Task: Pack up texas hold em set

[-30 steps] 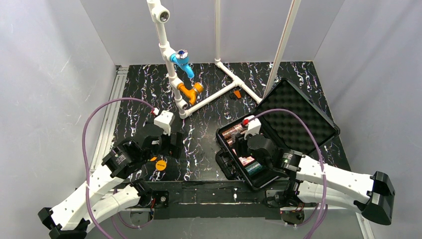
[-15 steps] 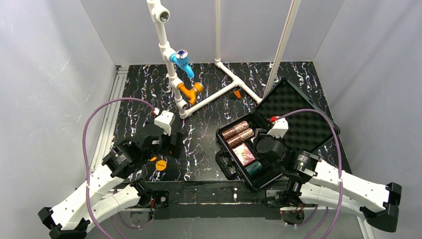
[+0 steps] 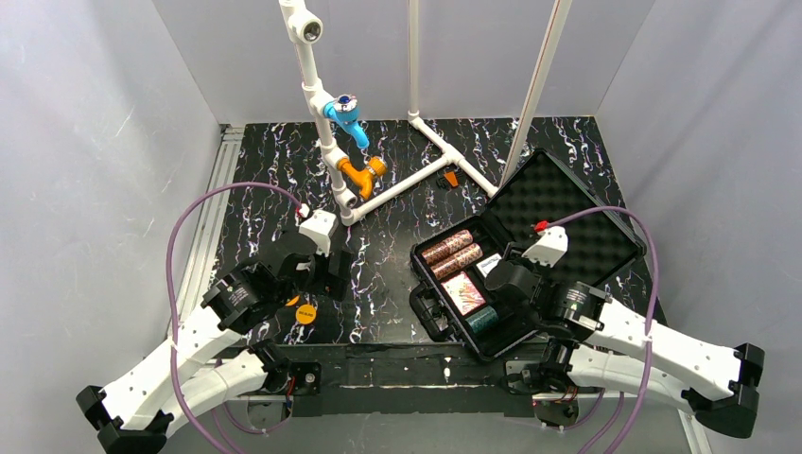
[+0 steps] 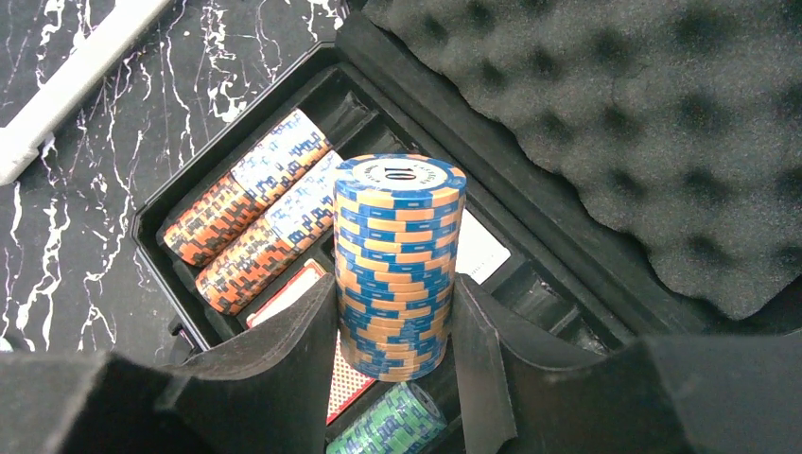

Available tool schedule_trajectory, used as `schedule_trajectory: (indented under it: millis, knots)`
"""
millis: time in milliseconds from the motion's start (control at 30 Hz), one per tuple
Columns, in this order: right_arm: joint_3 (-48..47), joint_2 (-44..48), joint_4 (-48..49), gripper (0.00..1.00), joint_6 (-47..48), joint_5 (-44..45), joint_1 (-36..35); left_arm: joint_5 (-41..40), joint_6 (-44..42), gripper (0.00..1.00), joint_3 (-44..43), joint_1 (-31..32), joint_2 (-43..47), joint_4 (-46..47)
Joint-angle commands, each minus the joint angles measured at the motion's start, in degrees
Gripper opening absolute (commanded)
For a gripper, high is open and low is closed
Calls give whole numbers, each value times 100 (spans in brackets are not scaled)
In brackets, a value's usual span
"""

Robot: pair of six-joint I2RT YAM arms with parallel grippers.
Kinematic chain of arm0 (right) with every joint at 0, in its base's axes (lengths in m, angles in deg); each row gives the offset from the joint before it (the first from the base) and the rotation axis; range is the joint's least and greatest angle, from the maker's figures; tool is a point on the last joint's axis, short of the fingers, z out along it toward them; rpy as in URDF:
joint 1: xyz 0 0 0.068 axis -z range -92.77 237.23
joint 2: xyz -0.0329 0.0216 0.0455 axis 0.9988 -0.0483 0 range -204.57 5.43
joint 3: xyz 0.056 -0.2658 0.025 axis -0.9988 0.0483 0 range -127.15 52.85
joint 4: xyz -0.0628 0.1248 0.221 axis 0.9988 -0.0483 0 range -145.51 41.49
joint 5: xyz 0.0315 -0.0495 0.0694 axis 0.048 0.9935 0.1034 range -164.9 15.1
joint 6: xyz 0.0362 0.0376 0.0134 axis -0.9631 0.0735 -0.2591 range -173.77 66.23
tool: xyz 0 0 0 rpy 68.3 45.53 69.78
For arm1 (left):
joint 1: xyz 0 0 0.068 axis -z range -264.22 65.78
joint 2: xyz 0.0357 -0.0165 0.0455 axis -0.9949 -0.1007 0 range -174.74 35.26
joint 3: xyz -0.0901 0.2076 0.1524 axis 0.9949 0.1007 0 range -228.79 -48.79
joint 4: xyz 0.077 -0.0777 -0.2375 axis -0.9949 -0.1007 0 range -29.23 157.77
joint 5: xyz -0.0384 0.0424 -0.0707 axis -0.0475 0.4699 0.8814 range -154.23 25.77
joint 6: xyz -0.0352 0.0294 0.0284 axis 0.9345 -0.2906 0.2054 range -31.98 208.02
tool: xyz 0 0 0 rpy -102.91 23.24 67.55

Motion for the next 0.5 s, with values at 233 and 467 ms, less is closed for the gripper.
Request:
schedule_trajectory:
  millis: [233,467]
  knots:
    - [-200,-173,462,1,-308,726,60,-143,-53,98,-62,20,75,-62]
    - [-181,-566,1032,1,-48,-210,794,-125,-52,98,-58,22,107,-70]
